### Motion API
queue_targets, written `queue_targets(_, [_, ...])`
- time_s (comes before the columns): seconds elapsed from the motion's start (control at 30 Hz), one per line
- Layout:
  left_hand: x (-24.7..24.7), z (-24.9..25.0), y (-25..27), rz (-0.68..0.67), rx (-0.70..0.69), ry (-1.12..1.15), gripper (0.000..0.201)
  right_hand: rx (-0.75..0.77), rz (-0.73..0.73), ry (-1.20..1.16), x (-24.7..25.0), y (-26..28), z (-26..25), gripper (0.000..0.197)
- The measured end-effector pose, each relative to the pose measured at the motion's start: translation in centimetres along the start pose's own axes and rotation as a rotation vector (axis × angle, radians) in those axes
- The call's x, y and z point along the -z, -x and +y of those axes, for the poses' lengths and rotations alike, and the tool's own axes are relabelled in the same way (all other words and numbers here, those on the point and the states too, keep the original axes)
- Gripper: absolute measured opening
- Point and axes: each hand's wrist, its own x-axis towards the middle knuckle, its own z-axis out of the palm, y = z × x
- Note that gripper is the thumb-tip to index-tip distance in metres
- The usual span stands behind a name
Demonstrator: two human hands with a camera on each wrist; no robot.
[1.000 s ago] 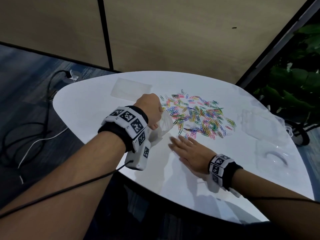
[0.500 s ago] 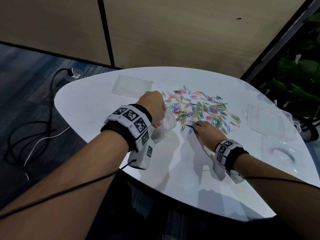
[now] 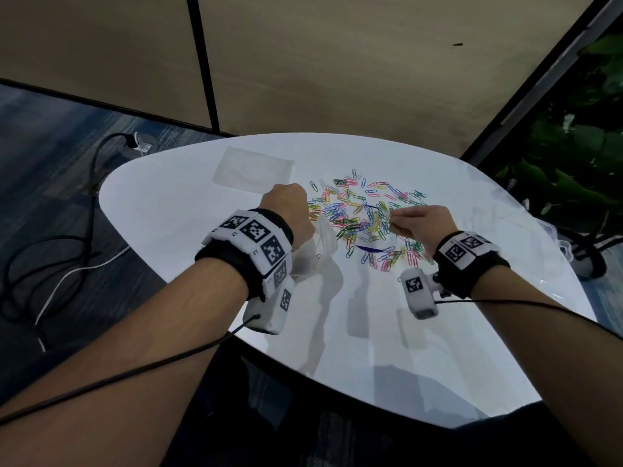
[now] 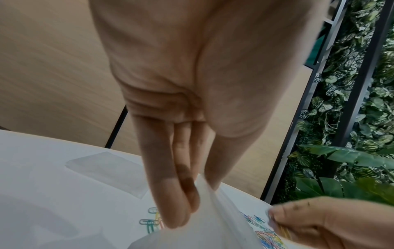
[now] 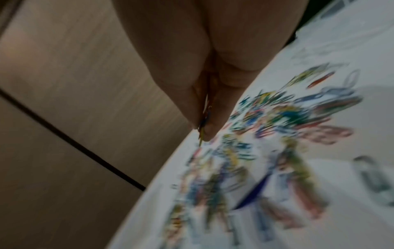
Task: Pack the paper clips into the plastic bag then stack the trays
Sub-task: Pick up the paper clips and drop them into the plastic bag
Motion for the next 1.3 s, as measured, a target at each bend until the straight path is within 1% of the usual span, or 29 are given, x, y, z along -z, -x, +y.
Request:
queue_targets(0.03, [0.0, 0.0, -0.1, 0.007, 0.007, 0.015, 0.025, -0.008, -0.051, -0.134, -0.6, 0.8, -1.2, 0.014])
queue_targets(0.1, [0.0, 0.0, -0.1, 0.024, 0.018, 0.034, 0.02, -0.03, -0.202, -0.312, -2.3, 2.9, -3.2, 0.023])
queue_targets(0.13, [0.0, 0.0, -0.1, 0.032, 0.017, 0.04, 0.017, -0.048, -0.282, -0.363, -3.3, 4.1, -4.0, 0.024])
queue_targets(0.2, [0.2, -0.1, -0.1, 0.049, 0.012, 0.049, 0.014, -0.082, -0.411, -0.384, -5.3, 6.2, -4.5, 0.022])
queue_targets(0.27, [0.2, -0.3, 0.0, 0.052, 0.013, 0.064, 0.013, -0.069, -0.448, -0.288, -7.4, 8.0, -3.9, 0.018])
queue_targets(0.33, [0.1, -0.4, 0.1, 0.028, -0.001, 0.074, 0.013, 0.015, -0.408, -0.1, -9.1, 8.8, -2.8, 0.018])
queue_targets(0.47, [0.1, 0.0, 0.4, 0.011, -0.044, 0.079, 0.014, 0.365, -0.306, 0.382, -11.0, 9.1, -1.8, 0.027])
queue_targets(0.57, [0.1, -0.2, 0.4, 0.012, -0.047, 0.08, 0.018, 0.565, -0.268, 0.657, -11.6, 9.7, -2.6, 0.025])
queue_targets(0.63, [0.3, -0.6, 0.3, 0.001, -0.036, 0.095, 0.019, 0.589, -0.35, 0.761, -11.7, 10.0, -3.2, 0.027])
queue_targets(0.67, [0.4, -0.8, 0.2, -0.004, -0.027, 0.107, 0.018, 0.579, -0.41, 0.793, -11.6, 10.0, -3.5, 0.032])
queue_targets(0.7, [0.6, -1.1, 0.2, -0.009, -0.019, 0.122, 0.017, 0.568, -0.461, 0.801, -11.4, 9.9, -3.8, 0.038])
queue_targets(0.73, [0.7, -1.3, 0.1, -0.006, -0.016, 0.136, 0.017, 0.557, -0.496, 0.778, -11.3, 9.9, -4.1, 0.04])
queue_targets(0.77, [0.9, -1.6, 0.1, 0.003, -0.012, 0.148, 0.016, 0.541, -0.512, 0.716, -11.1, 9.7, -4.4, 0.037])
queue_targets(0.8, [1.1, -1.8, 0.1, 0.014, -0.009, 0.16, 0.017, 0.507, -0.502, 0.596, -10.8, 9.5, -4.7, 0.035])
queue_targets(0.87, [1.6, -2.5, -0.1, 0.032, 0.003, 0.182, 0.016, 0.394, -0.424, 0.304, -10.1, 8.3, -4.7, 0.034])
queue_targets(0.9, [1.9, -2.9, -0.2, 0.035, 0.012, 0.19, 0.014, 0.349, -0.366, 0.225, -9.6, 7.2, -4.3, 0.032])
queue_targets(0.93, [2.2, -3.2, -0.2, 0.04, 0.023, 0.198, 0.012, 0.309, -0.304, 0.223, -9.0, 6.1, -3.6, 0.028])
queue_targets(0.97, [2.5, -3.6, -0.3, 0.047, 0.034, 0.202, 0.012, 0.265, -0.259, 0.295, -8.3, 4.9, -2.6, 0.023])
queue_targets(1.0, [2.7, -4.0, -0.3, 0.057, 0.038, 0.198, 0.011, 0.211, -0.242, 0.443, -7.6, 3.8, -1.4, 0.025])
queue_targets(1.07, [3.0, -4.7, -0.4, 0.075, 0.036, 0.173, 0.012, 0.116, -0.246, 0.796, -6.8, 2.2, 1.1, 0.059])
queue_targets(1.1, [3.1, -5.0, -0.4, 0.08, 0.037, 0.164, 0.013, 0.119, -0.244, 0.915, -6.8, 1.7, 2.4, 0.073])
queue_targets(1.13, [3.2, -5.3, -0.4, 0.082, 0.04, 0.158, 0.014, 0.146, -0.226, 0.952, -7.1, 1.5, 3.4, 0.079])
queue_targets(1.17, [3.3, -5.5, -0.4, 0.083, 0.041, 0.151, 0.014, 0.193, -0.189, 0.919, -7.6, 1.2, 4.3, 0.078])
queue_targets(1.23, [3.5, -5.8, -0.4, 0.089, 0.039, 0.135, 0.016, 0.316, -0.084, 0.843, -8.6, 0.2, 5.4, 0.066])
queue_targets(1.3, [3.6, -5.9, -0.4, 0.092, 0.035, 0.129, 0.015, 0.391, -0.014, 0.869, -9.2, -1.2, 5.7, 0.059])
